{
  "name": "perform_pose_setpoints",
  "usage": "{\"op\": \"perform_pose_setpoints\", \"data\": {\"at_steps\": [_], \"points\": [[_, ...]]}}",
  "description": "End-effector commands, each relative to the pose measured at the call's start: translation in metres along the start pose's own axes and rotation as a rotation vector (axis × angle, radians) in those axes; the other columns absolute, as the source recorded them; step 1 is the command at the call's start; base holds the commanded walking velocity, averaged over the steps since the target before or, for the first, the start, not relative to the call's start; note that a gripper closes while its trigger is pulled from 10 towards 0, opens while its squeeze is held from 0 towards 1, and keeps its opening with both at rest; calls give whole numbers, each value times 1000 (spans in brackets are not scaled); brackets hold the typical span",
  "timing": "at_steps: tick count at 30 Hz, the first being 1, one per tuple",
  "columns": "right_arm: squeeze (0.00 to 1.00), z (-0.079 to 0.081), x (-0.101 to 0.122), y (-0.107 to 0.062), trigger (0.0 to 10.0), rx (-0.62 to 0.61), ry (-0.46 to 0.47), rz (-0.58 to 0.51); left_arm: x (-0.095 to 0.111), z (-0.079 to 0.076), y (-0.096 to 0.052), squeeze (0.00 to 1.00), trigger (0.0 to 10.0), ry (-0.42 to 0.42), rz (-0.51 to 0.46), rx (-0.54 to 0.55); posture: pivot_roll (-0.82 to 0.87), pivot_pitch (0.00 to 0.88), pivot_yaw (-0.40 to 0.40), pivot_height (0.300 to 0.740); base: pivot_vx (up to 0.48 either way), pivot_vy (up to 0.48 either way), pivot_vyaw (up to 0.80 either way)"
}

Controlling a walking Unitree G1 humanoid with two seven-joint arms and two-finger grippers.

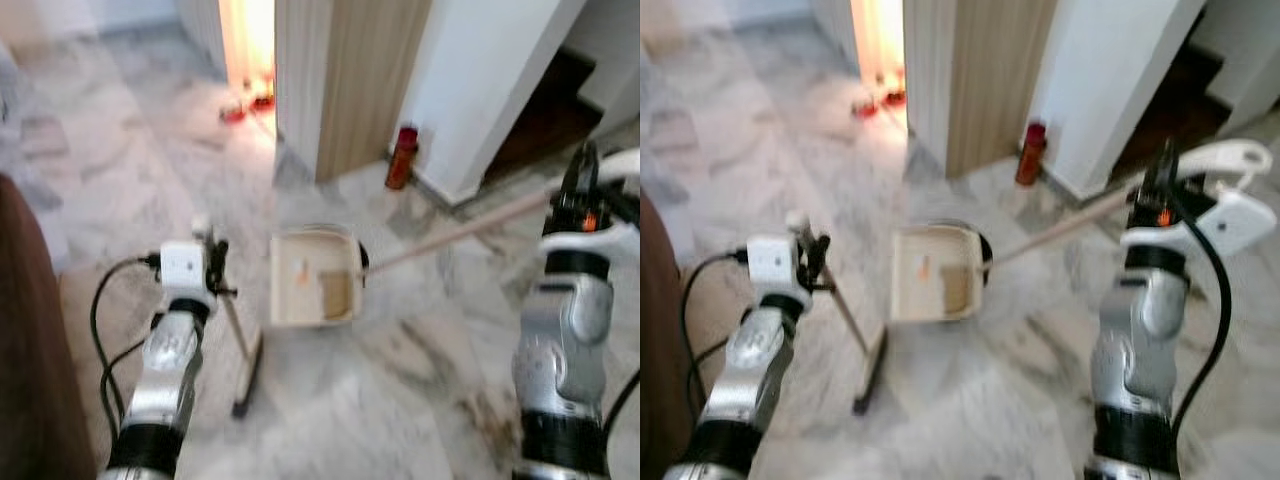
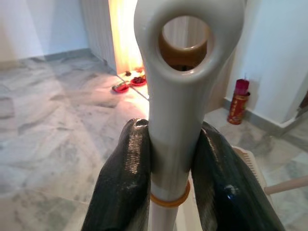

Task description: Sweep floor

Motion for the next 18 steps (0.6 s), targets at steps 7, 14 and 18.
{"op": "perform_pose_setpoints", "data": {"at_steps": [7, 14, 18], "points": [[0, 4, 23, 5, 10000, 9, 6, -92, 16, -8, 3, 0, 10000, 4, -63, -26, 177, 101, -71, 740, 332, 0, 0], [0, 3, 23, 6, 10000, 10, 6, -89, 16, -7, 3, 0, 10000, 6, -62, -25, 176, 104, -72, 740, 332, 0, 0], [0, 3, 23, 5, 10000, 10, 5, -90, 16, -7, 3, 0, 10000, 5, -62, -27, 176, 104, -72, 740, 332, 0, 0]]}}
Point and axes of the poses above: a point about 5 cm out from each wrist's last joint towards the gripper, its own y axis pointing out of the wrist towards the gripper, its own x axis along the axis of the wrist's last joint, z = x × y, the point moved 6 cm from there along y, pointing out of the wrist towards the gripper, and after that the axes turned 2 degrees about -y, right-handed, at the moved point
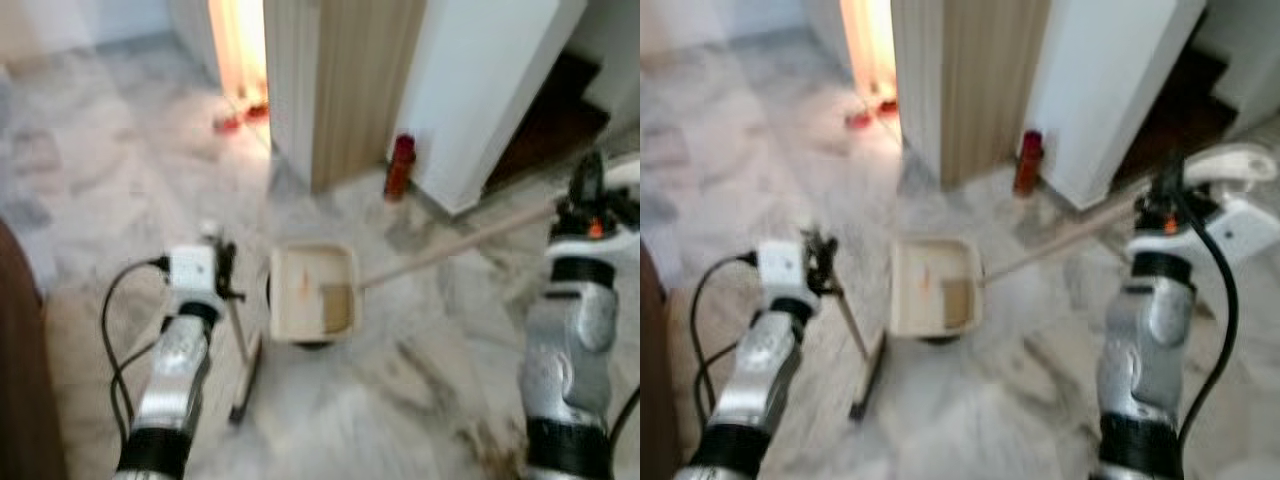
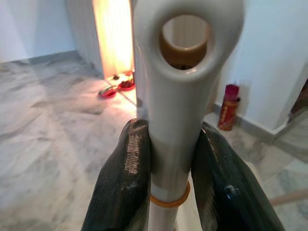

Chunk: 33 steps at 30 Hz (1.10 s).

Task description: Sweep floor

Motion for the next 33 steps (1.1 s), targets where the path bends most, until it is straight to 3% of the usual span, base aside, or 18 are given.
{"op": "perform_pose_setpoints", "data": {"at_steps": [1, 33], "points": [[0, 10, 21, 5, 10000, 18, 41, -87, 15, 3, 2, 0, 10000, 5, -60, -1, 176, 104, -72, 740, 334, 0, 0], [0, 14, 23, 6, 10000, 32, 47, -89, 14, 5, 1, 0, 10000, 11, -55, 6, 174, 108, -75, 740, 330, 0, 0]]}}
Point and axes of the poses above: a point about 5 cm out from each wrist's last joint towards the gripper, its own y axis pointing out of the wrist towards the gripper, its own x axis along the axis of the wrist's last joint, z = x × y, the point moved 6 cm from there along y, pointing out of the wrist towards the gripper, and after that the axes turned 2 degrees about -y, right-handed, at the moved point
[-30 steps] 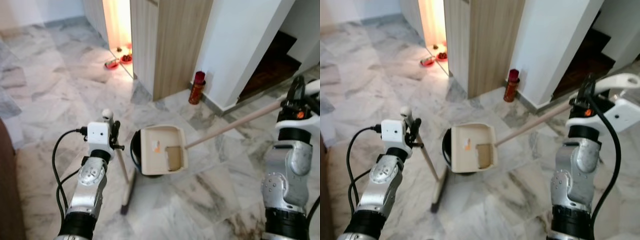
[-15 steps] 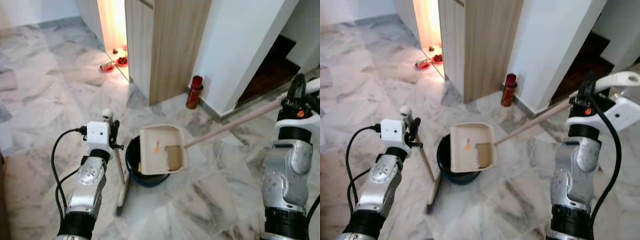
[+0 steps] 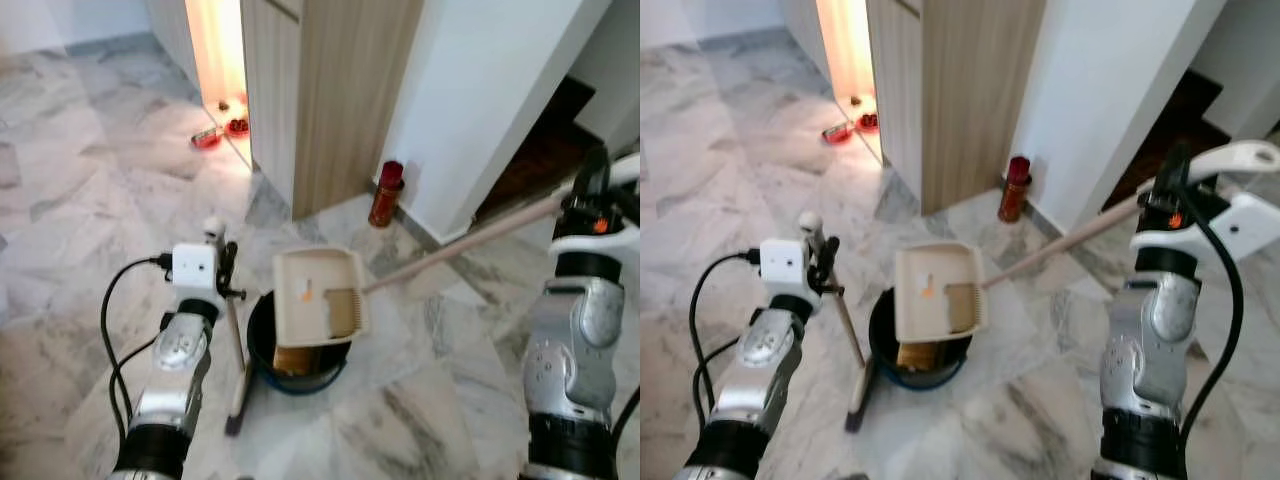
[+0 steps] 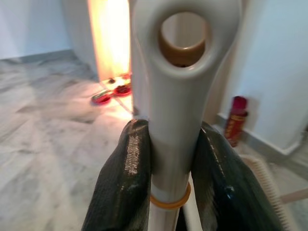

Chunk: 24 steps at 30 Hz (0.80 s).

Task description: Sweep floor

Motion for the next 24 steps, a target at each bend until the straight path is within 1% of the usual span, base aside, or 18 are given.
{"op": "perform_pose_setpoints", "data": {"at_steps": [1, 10, 12, 14, 16, 17, 19, 20, 21, 24], "points": [[0, 2, 23, 5, 10000, -2, 40, -84, 16, -7, 3, 0, 10000, -6, -64, -23, 174, 108, -75, 740, 270, 0, 0], [0, 10, 25, 5, 10000, 27, 47, -89, 17, -9, 2, 0, 10000, -18, -69, -30, 171, 111, -76, 740, 0, 0, 0], [0, 19, 28, 5, 10000, 71, 9, -97, 16, -9, 2, 0, 10000, -18, -68, -31, 169, 112, -77, 740, 0, 0, 0], [0, 27, 28, 4, 10000, 100, 9, -96, 16, -9, 2, 0, 10000, -19, -67, -31, 167, 112, -77, 740, 0, 0, 0], [0, 31, 27, 3, 10000, 115, 14, -93, 16, -9, 2, 0, 10000, -19, -66, -32, 169, 112, -77, 740, 0, 0, 0], [0, 39, 27, 0, 10000, 148, 2, -93, 15, -10, 1, 0, 10000, -20, -67, -33, 169, 112, -77, 740, 0, 0, 0], [0, 49, 28, -3, 10000, 179, -4, -96, 15, -11, 1, 0, 10000, -20, -67, -36, 169, 114, -78, 740, 0, 0, 0], [0, 49, 28, -3, 10000, 179, -4, -96, 15, -11, 1, 0, 10000, -20, -67, -36, 169, 114, -78, 740, 0, 0, 0], [0, 59, 31, -5, 10000, 223, -37, -112, 16, -10, 1, 0, 10000, -20, -68, -35, 167, 115, -77, 740, 0, 0, 0], [0, 66, 35, -5, 10000, 245, -48, -126, 16, -10, 1, 0, 10000, -22, -69, -35, 167, 115, -78, 740, 0, 0, 0]]}}
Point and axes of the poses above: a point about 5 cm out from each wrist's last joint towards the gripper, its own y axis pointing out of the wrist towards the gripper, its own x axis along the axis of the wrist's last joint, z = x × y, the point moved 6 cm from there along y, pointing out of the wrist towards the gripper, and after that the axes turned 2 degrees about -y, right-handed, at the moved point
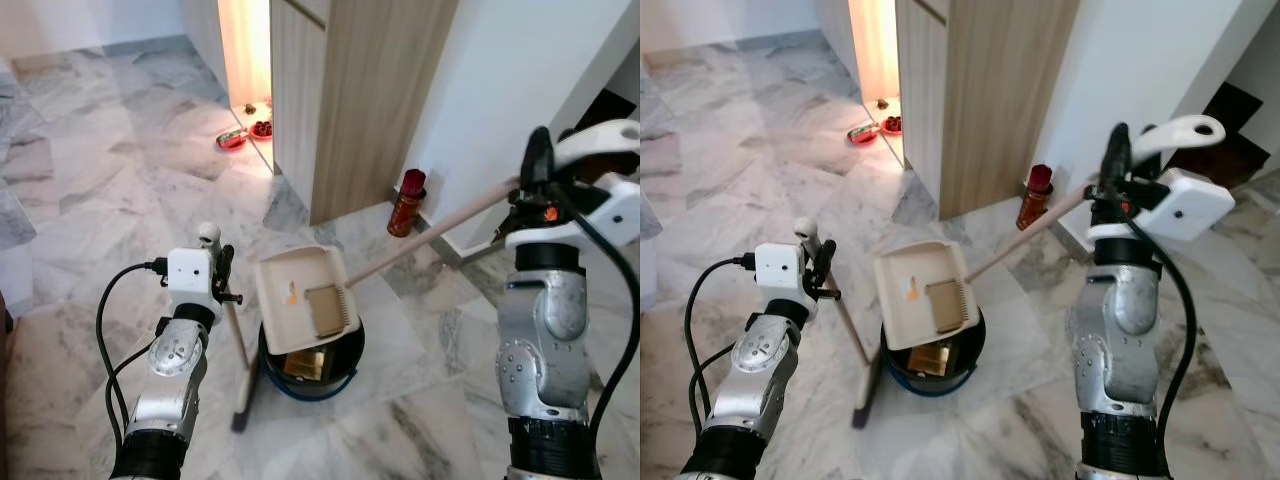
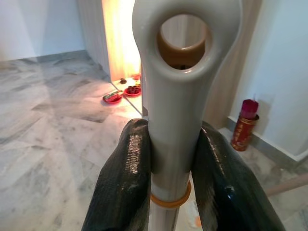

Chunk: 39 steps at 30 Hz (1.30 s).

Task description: Sweep floor

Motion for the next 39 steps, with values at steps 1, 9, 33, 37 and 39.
{"op": "perform_pose_setpoints", "data": {"at_steps": [1, 9, 33, 37, 39], "points": [[0, 7, 30, 6, 10000, 29, -14, -108, 18, -4, 4, 0, 10000, -10, -70, -14, 168, 115, -78, 740, 0, 0, 0], [0, 36, 39, 1, 10000, 134, -65, -144, 18, -6, 4, 0, 10000, -14, -73, -17, 166, 115, -80, 740, 0, 0, 0], [0, 132, 59, -29, 10000, 441, -210, -302, 19, -8, 4, 0, 10000, -23, -78, -22, 162, 115, -83, 740, 0, 0, 0], [0, 144, 62, -36, 10000, 474, -230, -332, 19, -8, 4, 0, 10000, -25, -79, -22, 161, 116, -84, 740, 0, 0, 0], [0, 150, 63, -40, 10000, 488, -231, -343, 19, -8, 4, 0, 10000, -25, -79, -21, 161, 116, -84, 740, 0, 0, 0]]}}
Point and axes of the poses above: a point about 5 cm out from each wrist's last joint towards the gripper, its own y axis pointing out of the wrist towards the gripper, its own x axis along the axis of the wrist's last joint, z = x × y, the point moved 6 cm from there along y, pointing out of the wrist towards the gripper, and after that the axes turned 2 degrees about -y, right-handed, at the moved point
